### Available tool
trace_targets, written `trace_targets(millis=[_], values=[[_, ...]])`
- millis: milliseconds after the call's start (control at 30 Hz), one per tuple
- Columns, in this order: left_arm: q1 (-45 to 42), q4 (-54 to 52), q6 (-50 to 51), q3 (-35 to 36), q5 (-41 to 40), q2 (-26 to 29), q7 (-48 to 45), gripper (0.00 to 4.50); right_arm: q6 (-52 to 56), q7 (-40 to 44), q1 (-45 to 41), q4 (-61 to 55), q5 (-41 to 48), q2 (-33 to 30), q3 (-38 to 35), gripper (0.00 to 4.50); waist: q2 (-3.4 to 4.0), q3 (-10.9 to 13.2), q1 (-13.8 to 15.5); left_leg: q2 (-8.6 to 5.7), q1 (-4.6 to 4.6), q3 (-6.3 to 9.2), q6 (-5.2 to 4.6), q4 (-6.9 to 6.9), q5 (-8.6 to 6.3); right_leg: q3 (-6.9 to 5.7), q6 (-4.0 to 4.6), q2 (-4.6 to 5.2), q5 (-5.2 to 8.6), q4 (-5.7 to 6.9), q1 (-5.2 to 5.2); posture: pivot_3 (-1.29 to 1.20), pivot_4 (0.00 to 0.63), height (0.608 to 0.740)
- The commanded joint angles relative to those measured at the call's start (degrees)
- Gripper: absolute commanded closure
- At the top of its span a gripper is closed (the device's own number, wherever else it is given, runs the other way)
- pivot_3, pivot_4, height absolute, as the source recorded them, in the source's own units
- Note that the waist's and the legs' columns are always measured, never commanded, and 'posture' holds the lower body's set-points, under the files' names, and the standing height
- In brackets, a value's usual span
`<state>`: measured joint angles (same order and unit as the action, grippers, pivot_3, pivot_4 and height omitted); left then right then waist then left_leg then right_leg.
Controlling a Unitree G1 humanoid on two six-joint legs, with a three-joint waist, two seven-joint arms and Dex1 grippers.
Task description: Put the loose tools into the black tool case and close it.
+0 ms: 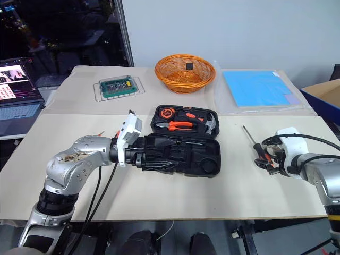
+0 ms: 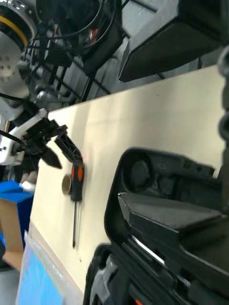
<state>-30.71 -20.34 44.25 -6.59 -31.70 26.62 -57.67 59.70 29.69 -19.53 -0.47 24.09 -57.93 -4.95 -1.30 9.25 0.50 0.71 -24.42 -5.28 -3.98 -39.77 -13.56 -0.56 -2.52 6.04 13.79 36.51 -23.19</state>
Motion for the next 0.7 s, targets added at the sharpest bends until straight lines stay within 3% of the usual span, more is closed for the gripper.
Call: trace_targets(millis=[33, 233, 367, 533, 700], values=[[0.8, -2.4, -1.3, 0.2, -0.5, -0.7, 2.7, 0.40, -3.4, 2.4, -2.3, 4.7, -3.1, 0.0, 1.8, 1.42, 0.01, 0.0, 0.2, -0.01, -0.05, 0.00, -0.02, 0.01, -0.01, -0.01, -0.02, 0.01, 0.00, -0.03, -0.01, 0.00, 0.150, 0.740], [3.1, -3.6, -1.5, 1.0, -1.5, -0.3, 4.7, 0.40, -6.8, 5.2, -1.6, 5.9, -5.8, -0.3, 2.9, 3.44, 0.02, 0.0, 0.1, -0.06, -0.21, -0.03, -0.15, -0.01, -0.09, -0.03, -0.24, 0.06, -0.12, -0.41, 0.01, 0.00, 0.150, 0.740], [5.3, -3.0, -3.7, 2.4, -1.1, -0.1, 5.3, 0.40, -9.4, 7.9, 1.4, 0.7, -5.9, -2.1, 0.3, 3.46, 0.02, 0.0, 0.1, -0.05, -0.20, -0.02, -0.16, 0.00, -0.10, -0.04, -0.26, 0.06, -0.13, -0.42, 0.02, 0.00, 0.150, 0.740], [11.6, -2.3, -9.8, 6.4, -1.5, 3.5, 1.2, 0.40, -8.4, 14.5, 1.9, -16.3, 0.3, -5.2, -5.8, 3.46, 0.31, 0.0, -0.5, -0.04, -0.22, -0.05, -0.16, 0.02, -0.12, 0.00, -0.25, 0.10, -0.14, -0.41, -0.05, 0.00, 0.150, 0.740], [19.1, -2.8, -11.6, 14.1, -5.6, 8.3, -3.0, 0.40, -13.4, 22.0, -9.0, -20.7, -2.8, -4.8, 7.8, 3.46, 0.29, 0.0, -1.4, 0.09, -0.09, -0.01, -0.10, 0.02, -0.13, -0.09, -0.14, 0.09, -0.17, -0.43, -0.01, 0.00, 0.150, 0.740]])
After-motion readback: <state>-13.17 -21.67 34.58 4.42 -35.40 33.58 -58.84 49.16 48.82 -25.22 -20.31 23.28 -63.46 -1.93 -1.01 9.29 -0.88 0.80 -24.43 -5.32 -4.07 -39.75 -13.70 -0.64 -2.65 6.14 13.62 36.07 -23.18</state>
